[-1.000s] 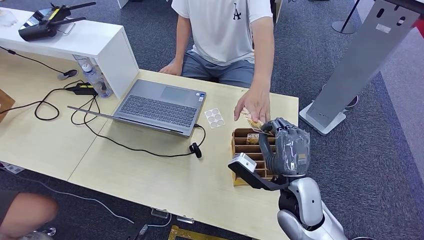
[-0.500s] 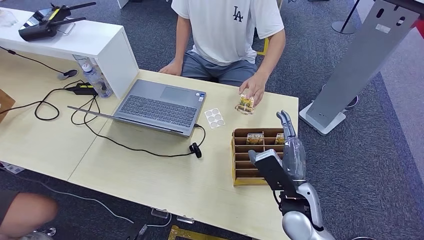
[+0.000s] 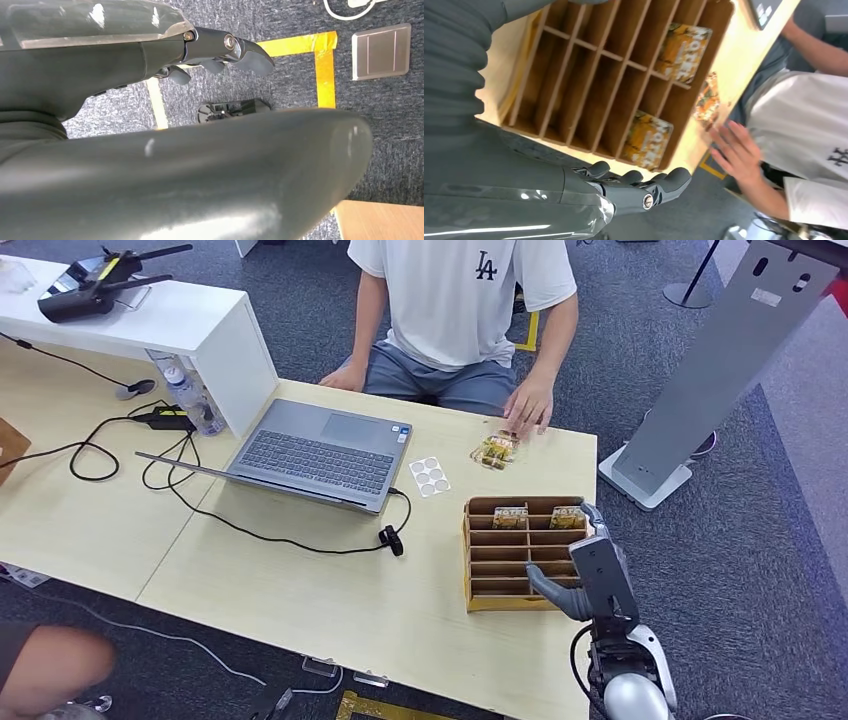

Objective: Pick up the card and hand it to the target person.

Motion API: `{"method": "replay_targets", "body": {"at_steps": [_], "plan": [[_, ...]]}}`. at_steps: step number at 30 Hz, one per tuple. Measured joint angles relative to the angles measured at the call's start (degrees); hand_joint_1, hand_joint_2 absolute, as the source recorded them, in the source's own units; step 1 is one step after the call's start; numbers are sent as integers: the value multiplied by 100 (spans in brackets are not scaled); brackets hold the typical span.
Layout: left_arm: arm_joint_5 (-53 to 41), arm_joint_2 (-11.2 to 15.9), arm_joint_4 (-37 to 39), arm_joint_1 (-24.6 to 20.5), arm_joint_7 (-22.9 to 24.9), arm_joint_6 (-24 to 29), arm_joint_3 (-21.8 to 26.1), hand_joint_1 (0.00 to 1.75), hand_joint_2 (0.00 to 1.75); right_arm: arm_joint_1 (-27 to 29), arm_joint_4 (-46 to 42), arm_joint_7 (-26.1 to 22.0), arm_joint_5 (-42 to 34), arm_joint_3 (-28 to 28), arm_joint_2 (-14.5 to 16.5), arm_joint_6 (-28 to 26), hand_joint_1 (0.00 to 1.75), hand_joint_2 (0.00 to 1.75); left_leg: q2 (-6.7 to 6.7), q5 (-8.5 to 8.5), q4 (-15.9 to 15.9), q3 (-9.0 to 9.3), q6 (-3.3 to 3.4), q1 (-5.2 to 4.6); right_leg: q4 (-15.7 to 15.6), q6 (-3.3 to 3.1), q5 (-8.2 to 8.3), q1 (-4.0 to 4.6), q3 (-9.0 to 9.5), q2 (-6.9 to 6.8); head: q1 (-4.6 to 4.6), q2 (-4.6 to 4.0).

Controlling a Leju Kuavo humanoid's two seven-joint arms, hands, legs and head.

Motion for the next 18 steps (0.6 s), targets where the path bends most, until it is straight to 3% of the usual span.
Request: {"method": "replay_targets", "body": {"at_steps": [5, 12, 18], "plan": [[6, 13, 0, 0, 1, 8, 0, 0, 0, 261, -111, 33, -531, -251, -121, 340, 0, 175, 0, 0, 0, 0, 0, 0, 0, 0, 0, 0, 0, 0, 0, 0], [-22, 37, 0, -1, 19, -14, 0, 0, 0, 543, -244, -237, -1972, -563, -268, 1046, 0, 175, 0, 0, 0, 0, 0, 0, 0, 0, 0, 0, 0, 0, -1, 1], [-35, 49, 0, -2, -4, -25, 0, 0, 0, 606, -266, -359, -2233, -705, -340, 1173, 0, 175, 1, 0, 0, 0, 0, 0, 0, 0, 0, 0, 1, 1, 1, 1]]}}
